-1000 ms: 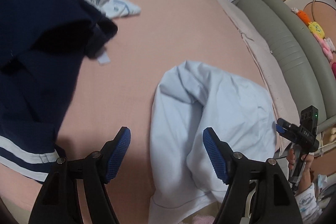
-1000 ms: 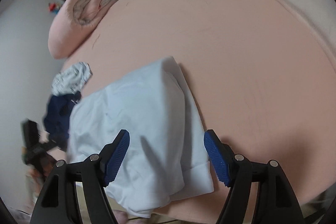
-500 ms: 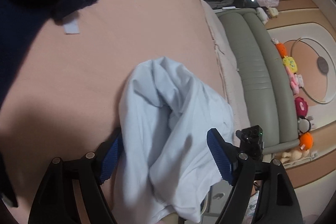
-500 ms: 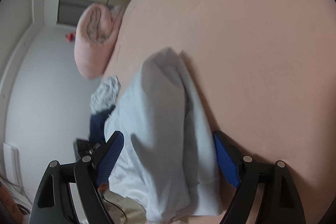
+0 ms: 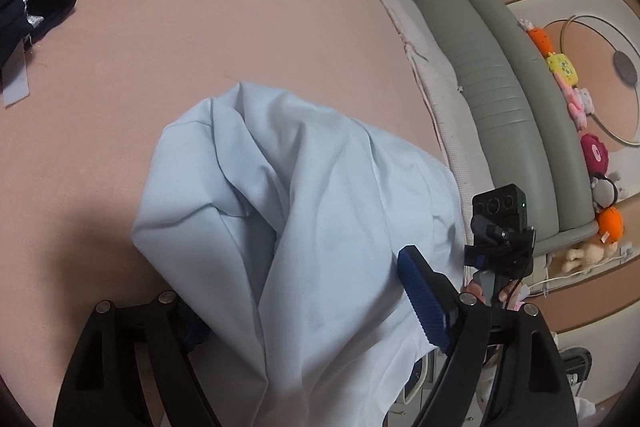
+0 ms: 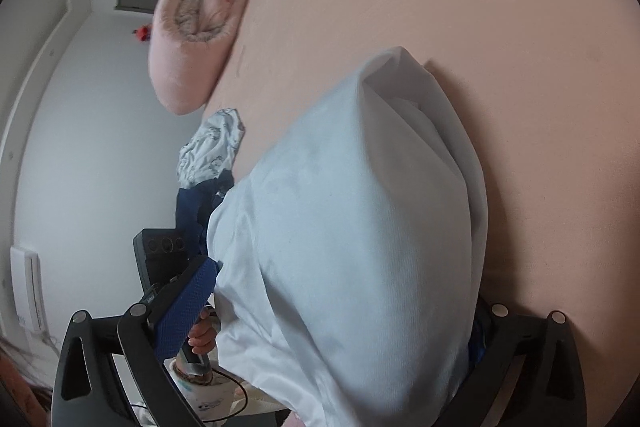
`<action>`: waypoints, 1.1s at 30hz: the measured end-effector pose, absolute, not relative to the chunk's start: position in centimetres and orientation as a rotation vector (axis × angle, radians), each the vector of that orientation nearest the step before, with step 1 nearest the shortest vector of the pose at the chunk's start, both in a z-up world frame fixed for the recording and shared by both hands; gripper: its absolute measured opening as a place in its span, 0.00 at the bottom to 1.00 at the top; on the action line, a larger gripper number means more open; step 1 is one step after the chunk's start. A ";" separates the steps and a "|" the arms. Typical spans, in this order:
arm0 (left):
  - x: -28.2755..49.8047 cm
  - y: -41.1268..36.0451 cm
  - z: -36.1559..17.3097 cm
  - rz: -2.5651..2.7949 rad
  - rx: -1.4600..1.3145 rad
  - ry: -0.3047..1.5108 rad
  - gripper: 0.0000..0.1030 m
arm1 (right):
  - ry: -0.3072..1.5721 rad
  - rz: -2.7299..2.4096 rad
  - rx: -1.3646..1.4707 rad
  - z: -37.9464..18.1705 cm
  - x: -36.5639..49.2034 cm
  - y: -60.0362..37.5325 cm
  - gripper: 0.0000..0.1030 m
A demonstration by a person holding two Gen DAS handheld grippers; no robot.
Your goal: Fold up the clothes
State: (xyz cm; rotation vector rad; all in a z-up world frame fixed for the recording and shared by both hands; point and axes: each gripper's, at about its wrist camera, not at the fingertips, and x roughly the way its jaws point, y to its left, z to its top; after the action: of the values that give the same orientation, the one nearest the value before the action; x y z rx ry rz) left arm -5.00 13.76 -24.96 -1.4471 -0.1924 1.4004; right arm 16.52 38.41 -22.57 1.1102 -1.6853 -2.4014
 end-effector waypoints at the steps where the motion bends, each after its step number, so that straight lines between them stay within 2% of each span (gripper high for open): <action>1: -5.1 13.5 -25.0 1.401 -1.439 -0.207 0.80 | -1.668 -2.415 1.093 -22.5 16.7 38.3 0.99; 5: -5.2 13.1 -25.2 1.406 -1.410 -0.229 0.80 | -1.607 -2.466 1.094 -22.4 17.2 38.0 0.99; 8: -4.8 13.1 -25.2 1.417 -1.404 -0.239 0.80 | -1.587 -2.501 1.128 -22.3 17.6 38.0 0.92; 10: -4.7 13.0 -25.1 1.421 -1.404 -0.260 0.80 | -1.578 -2.541 1.160 -22.4 18.3 38.1 0.78; 12: -4.7 12.8 -25.1 1.441 -1.403 -0.286 0.80 | -1.602 -2.574 1.175 -22.7 19.1 38.4 0.52; 14: -4.4 13.0 -25.0 1.474 -1.397 -0.271 0.79 | -1.676 -2.584 1.156 -23.3 20.0 38.8 0.36; 16: -3.8 13.0 -24.5 1.530 -1.392 -0.224 0.73 | -1.796 -2.586 1.114 -23.6 20.7 38.7 0.32; 17: -3.5 13.0 -24.3 1.567 -1.396 -0.195 0.61 | -1.750 -2.632 1.147 -23.1 20.3 38.2 0.33; 18: -3.2 13.1 -24.1 1.596 -1.396 -0.173 0.45 | -1.689 -2.684 1.186 -22.6 19.9 37.7 0.34; 20: -2.8 13.5 -24.1 1.590 -1.414 -0.183 0.22 | -1.560 -2.782 1.263 -21.5 19.0 36.6 0.34; 24: -2.6 14.3 -23.6 1.614 -1.399 -0.158 0.17 | -1.274 -2.959 1.413 -19.4 17.3 34.5 0.33; 28: -2.1 14.5 -21.5 1.689 -1.278 -0.015 0.14 | -0.951 -3.108 1.552 -17.3 15.5 32.3 0.24; 31: -2.3 14.9 -19.6 1.698 -1.197 0.002 0.12 | -0.698 -3.191 1.607 -15.8 14.2 30.9 0.20; 33: -2.7 15.6 -18.3 1.695 -1.164 -0.003 0.11 | -0.610 -3.234 1.588 -14.7 13.4 30.5 0.19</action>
State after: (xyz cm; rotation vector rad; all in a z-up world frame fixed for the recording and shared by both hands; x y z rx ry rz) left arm -2.66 15.63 -18.25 -1.1636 -0.0032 1.6945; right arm 13.45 30.48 -14.68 1.5876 -0.6100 -3.2340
